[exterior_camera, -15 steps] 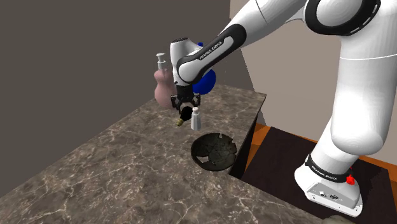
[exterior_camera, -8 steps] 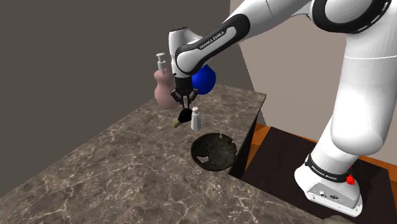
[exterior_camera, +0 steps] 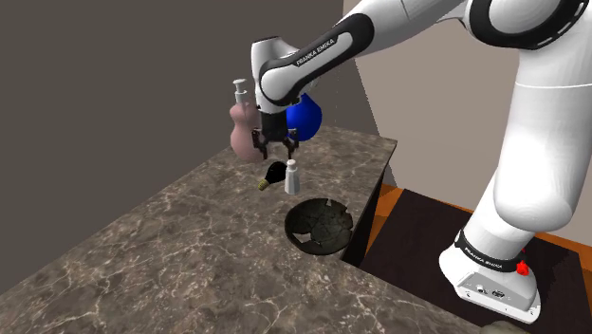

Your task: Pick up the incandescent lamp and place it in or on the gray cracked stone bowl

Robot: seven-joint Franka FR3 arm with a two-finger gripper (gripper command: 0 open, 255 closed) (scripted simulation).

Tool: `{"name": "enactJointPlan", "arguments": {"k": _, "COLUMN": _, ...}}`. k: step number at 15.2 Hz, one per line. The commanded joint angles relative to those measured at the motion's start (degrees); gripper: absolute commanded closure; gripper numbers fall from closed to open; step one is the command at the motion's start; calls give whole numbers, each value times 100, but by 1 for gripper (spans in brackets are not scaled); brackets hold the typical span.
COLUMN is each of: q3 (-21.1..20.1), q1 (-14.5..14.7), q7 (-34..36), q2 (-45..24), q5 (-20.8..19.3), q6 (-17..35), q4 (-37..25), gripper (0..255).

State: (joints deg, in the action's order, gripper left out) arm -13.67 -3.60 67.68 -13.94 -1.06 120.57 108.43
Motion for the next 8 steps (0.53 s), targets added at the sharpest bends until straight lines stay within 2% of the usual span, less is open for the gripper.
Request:
{"name": "enactJointPlan", "arguments": {"k": 1, "q3": 48, "q1": 70, "q7": 847, "q2": -58, "q5": 184, "q6": 72, "q4": 76, "gripper": 0}}
{"name": "enactJointPlan", "arguments": {"k": 8, "q3": 59, "q1": 103, "q7": 883, "q2": -285, "q5": 131, "q6": 524, "q4": 304, "gripper": 0}}
